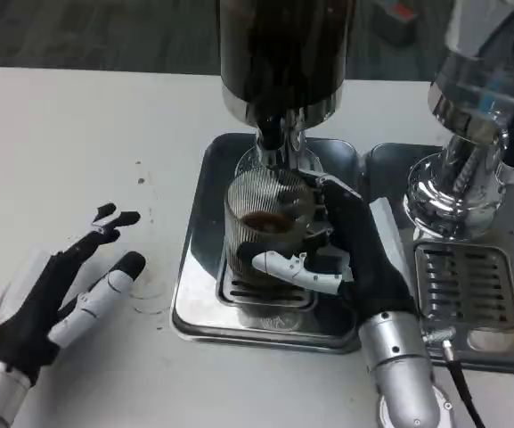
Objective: Grasp the cup under the faucet to collect the drink, then remove the cup.
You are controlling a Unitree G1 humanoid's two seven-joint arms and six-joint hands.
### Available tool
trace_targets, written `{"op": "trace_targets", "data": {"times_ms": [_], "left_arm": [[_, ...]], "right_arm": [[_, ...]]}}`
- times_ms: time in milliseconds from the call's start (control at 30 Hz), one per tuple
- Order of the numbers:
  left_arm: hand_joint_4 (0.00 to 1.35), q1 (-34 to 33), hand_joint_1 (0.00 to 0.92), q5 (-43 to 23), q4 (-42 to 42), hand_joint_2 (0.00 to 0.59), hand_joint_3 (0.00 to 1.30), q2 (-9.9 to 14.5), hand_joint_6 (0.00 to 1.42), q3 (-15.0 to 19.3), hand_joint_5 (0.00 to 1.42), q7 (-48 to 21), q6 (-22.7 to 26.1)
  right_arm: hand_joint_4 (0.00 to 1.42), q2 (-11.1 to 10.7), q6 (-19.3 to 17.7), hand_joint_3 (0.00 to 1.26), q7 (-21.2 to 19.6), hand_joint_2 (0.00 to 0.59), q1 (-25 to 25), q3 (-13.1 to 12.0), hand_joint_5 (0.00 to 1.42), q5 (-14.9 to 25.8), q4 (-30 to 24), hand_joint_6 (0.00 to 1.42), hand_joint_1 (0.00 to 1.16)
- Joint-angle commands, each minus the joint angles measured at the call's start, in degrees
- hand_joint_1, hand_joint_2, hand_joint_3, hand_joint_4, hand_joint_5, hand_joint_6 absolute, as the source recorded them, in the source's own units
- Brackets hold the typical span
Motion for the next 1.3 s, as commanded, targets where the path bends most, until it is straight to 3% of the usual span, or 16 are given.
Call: {"op": "trace_targets", "data": {"times_ms": [33, 300, 800, 1133, 1300], "left_arm": [[0.0, 0.2, 0.0, 0.7, 0.2, 0.158, 0.21, 0.4, 0.0, -0.3, 0.14, 0.3, -1.0], [0.0, 0.3, 0.0, 1.0, 0.3, 0.151, 0.21, 0.5, 0.0, -0.3, 0.14, 0.9, -1.6], [0.0, 0.1, 0.0, 3.8, 1.0, 0.128, 0.21, 1.2, 0.0, -0.4, 0.14, 3.3, -4.0], [0.0, 2.1, 0.0, 8.4, -2.2, 0.118, 0.21, 4.4, 0.0, -0.3, 0.13, 6.4, -4.4], [0.0, 4.6, 0.0, 14.5, -6.3, 0.116, 0.19, 7.7, 0.0, -0.3, 0.12, 10.5, -4.0]], "right_arm": [[0.55, 0.1, 1.0, 0.41, 1.0, 0.21, 0.6, 0.3, 0.64, -0.4, -3.7, 0.81, 0.94], [0.56, -1.1, 3.2, 0.42, 2.8, 0.213, 2.7, 0.4, 0.65, -1.6, -7.7, 0.81, 0.94], [0.56, -2.9, 3.9, 0.41, 5.0, 0.221, 7.2, -0.1, 0.65, -1.7, -13.7, 0.81, 0.93], [0.56, -3.3, 3.7, 0.42, 6.0, 0.217, 9.3, -0.1, 0.65, -1.6, -16.1, 0.81, 0.95], [0.56, -3.7, 3.8, 0.42, 6.6, 0.221, 10.6, -0.1, 0.65, -1.7, -18.4, 0.81, 0.95]]}}
